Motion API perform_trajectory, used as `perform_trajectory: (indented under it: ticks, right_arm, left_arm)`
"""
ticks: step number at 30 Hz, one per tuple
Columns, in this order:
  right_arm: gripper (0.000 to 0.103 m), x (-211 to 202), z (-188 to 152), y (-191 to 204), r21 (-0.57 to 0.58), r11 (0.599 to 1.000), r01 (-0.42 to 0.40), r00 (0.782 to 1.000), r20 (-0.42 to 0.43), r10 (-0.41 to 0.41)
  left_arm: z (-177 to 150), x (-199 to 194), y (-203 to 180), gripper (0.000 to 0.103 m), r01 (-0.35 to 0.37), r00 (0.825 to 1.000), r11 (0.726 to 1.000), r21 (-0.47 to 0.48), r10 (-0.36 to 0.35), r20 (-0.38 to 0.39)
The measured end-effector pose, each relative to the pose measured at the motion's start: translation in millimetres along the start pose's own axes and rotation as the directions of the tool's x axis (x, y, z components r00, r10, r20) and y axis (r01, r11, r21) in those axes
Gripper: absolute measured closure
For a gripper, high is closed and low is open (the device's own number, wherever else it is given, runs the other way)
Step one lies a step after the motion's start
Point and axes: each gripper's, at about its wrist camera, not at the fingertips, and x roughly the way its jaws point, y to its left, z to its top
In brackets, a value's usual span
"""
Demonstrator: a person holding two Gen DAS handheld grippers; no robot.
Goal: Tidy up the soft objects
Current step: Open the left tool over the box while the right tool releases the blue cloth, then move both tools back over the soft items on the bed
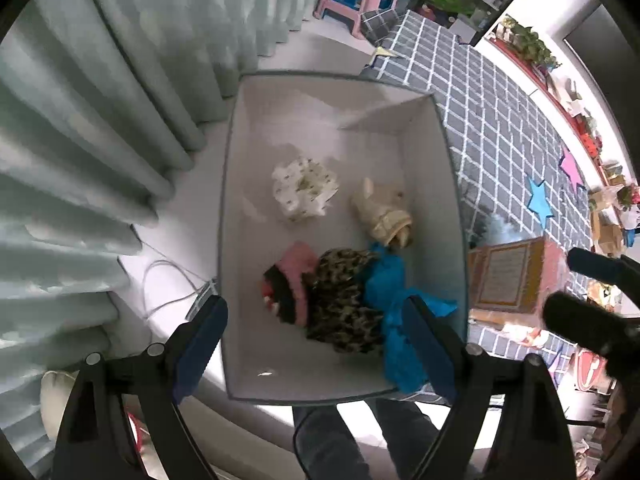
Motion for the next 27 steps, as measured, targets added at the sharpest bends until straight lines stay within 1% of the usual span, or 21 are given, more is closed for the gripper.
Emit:
perform_trajectory:
  ticks: [3, 5, 7, 9, 11, 13, 16, 20, 23, 25, 27]
  right_arm:
    - [0.001, -22, 5, -28, 0.077, 0.997, -0.005, 0.998, 0.055, 0.001]
    - [0.001, -37, 5, -55, 0.158, 0.987, -0.013, 0.996, 0.089, -0.001]
    - [0.001, -48, 0, -88, 0.249, 0.968, -0.021, 0.994, 0.111, -0.007]
    - [0.001, -54, -6, -120, 0.324, 0.946, -0.011, 0.993, 0.118, -0.029]
    - [0.001, -57, -18, -154, 0.396, 0.918, 0.017, 0.992, 0.110, -0.066]
    - [0.001, -56, -34, -187, 0.460, 0.886, 0.059, 0.990, 0.083, -0.110]
    - [0.001, -49, -51, -224, 0.514, 0.852, 0.102, 0.990, 0.035, -0.139]
    - [0.001, -32, -66, -249, 0.525, 0.842, 0.128, 0.990, -0.020, -0.138]
    - [0.001, -12, -66, -258, 0.500, 0.853, 0.152, 0.988, -0.060, -0.141]
    - [0.001, 5, -62, -262, 0.468, 0.867, 0.170, 0.985, -0.088, -0.146]
    - [0.001, 22, -56, -265, 0.433, 0.881, 0.188, 0.982, -0.115, -0.153]
  left_arm:
    - [11, -4, -19, 0.012, 0.026, 1.000, 0.999, 0.030, -0.026, 0.001]
    - [19, -7, -37, 0.012, 0.041, 0.999, 0.997, 0.066, -0.042, 0.004]
    - [26, -9, -58, 0.012, 0.051, 0.999, 0.992, 0.114, -0.053, 0.008]
    - [30, -8, -80, 0.012, 0.062, 0.998, 0.985, 0.159, -0.063, 0.001]
    - [34, -5, -102, 0.012, 0.075, 0.997, 0.975, 0.207, -0.074, -0.011]
    - [35, -3, -124, 0.012, 0.082, 0.997, 0.964, 0.252, -0.079, -0.021]
    - [39, 4, -153, 0.012, 0.083, 0.996, 0.950, 0.301, -0.075, -0.037]
    - [43, 10, -173, 0.012, 0.085, 0.996, 0.943, 0.322, -0.072, -0.054]
    - [44, 17, -188, 0.012, 0.072, 0.997, 0.940, 0.335, -0.054, -0.063]
    - [44, 21, -195, 0.012, 0.067, 0.996, 0.940, 0.333, -0.045, -0.075]
    - [41, 25, -199, 0.012, 0.080, 0.994, 0.944, 0.320, -0.049, -0.102]
